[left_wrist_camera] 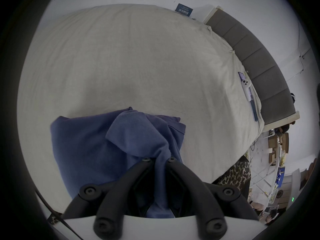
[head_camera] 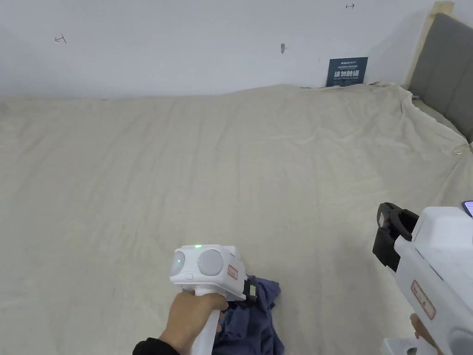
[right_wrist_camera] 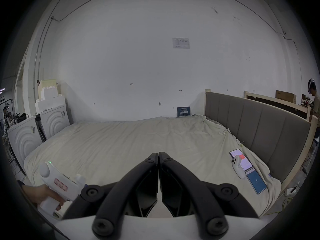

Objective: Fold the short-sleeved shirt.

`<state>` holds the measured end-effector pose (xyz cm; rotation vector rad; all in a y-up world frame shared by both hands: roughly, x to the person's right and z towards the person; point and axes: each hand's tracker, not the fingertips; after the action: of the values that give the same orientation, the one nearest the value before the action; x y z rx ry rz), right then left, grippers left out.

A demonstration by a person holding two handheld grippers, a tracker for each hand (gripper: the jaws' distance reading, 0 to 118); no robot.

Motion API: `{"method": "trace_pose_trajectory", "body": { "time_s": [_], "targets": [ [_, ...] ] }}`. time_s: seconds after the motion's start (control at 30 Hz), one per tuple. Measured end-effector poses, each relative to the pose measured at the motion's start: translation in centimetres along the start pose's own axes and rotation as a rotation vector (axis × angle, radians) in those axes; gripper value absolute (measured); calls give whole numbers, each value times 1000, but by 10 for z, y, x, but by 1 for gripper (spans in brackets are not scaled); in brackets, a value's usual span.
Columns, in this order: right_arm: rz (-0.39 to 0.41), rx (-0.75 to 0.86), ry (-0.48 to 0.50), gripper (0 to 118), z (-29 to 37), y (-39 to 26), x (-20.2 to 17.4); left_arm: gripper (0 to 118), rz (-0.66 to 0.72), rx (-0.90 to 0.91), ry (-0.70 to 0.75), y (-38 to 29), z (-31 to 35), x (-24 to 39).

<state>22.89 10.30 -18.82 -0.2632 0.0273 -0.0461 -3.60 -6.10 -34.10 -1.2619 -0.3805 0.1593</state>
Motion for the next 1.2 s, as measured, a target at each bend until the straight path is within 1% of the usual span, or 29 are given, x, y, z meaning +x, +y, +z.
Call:
{"method": "trace_pose_trajectory", "body": {
  "time_s": [0.1,0.17,0.23,0.27,0.3,0.33,0.37,0.43,0.53,0.6,0.63,0.67,0.73,0.77,0.8,0.83,0.87,1.0,1.2],
  "targets": [
    [2,-4,-10,0,1,0,5,9,-41,-15,57,-5,-14,9],
    [1,-4,-18,0,2,0,7,19,-34,-10,50,-9,-17,11],
    [-4,-5,-23,0,3,0,9,42,-14,-4,22,-9,-14,12],
    [-6,-3,-24,0,3,0,10,56,-13,-3,-25,-9,-11,14],
    [-7,-3,-25,0,3,1,10,76,-14,-3,-38,-9,-7,16],
    [-8,-4,-25,0,4,1,10,88,-14,1,-31,-9,-2,18],
    [-8,-3,-24,0,4,2,9,97,-26,13,-24,-8,7,20],
    [-6,1,-22,0,5,3,8,98,-65,87,-33,-6,27,19],
    [-6,6,-16,0,6,6,5,98,-75,197,-44,-6,66,12],
    [-1,10,-11,0,5,7,3,95,-90,289,-19,-9,89,3],
    [0,12,-8,0,5,8,2,90,-99,327,10,-10,100,-2],
    [0,14,-5,0,5,9,1,82,-111,357,32,-12,106,-6],
    [2,17,0,0,4,9,0,46,-144,407,66,-18,114,-16],
    [4,17,1,0,4,10,0,25,-137,428,71,-20,115,-21],
    [6,17,2,0,4,10,-1,8,-140,431,60,-24,114,-27],
    [6,17,3,0,4,9,-1,3,-143,444,54,-28,112,-32],
    [6,17,4,0,3,9,-1,0,-145,455,49,-33,109,-36],
    [7,13,0,0,5,9,-2,0,-160,481,96,-50,88,-44],
    [9,-1,-8,0,7,4,4,0,-149,434,102,-70,32,-49]
  ]
}}
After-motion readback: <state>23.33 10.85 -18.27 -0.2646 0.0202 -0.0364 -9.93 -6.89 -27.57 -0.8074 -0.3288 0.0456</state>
